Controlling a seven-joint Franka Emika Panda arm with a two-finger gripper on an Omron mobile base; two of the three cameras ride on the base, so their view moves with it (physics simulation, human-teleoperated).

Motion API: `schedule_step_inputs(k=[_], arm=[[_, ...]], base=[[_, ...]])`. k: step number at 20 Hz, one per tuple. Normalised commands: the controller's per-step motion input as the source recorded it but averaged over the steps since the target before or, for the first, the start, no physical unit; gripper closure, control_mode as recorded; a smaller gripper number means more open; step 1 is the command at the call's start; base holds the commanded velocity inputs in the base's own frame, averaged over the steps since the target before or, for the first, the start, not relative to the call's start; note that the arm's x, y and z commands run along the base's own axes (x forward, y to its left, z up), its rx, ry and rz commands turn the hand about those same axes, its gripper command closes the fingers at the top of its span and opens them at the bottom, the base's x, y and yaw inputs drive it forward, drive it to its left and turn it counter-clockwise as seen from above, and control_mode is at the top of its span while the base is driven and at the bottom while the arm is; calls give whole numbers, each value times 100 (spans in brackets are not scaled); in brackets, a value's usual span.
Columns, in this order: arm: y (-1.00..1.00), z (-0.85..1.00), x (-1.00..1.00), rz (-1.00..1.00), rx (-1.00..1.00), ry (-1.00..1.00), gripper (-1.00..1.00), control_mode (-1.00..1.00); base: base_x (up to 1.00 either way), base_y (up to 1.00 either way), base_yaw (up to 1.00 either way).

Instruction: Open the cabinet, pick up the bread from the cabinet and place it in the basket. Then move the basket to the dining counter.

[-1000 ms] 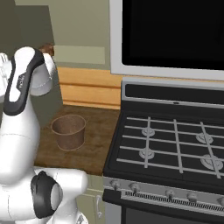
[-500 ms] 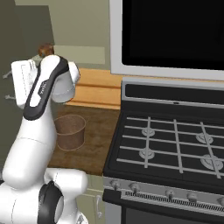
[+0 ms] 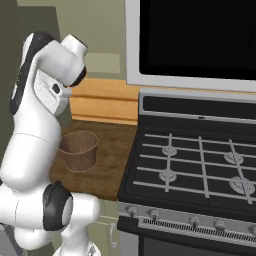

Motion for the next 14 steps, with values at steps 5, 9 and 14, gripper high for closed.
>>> schedule_step_inputs(k=[5,9,14], arm=[[-4,-21,44,14,-47,-83,-100,-100],[0,0,30,17,-22,-94,-100,-100],[0,0,22,12,-7,-91,-100,-100]], base=[[0,0,0],[0,0,0],[0,0,0]])
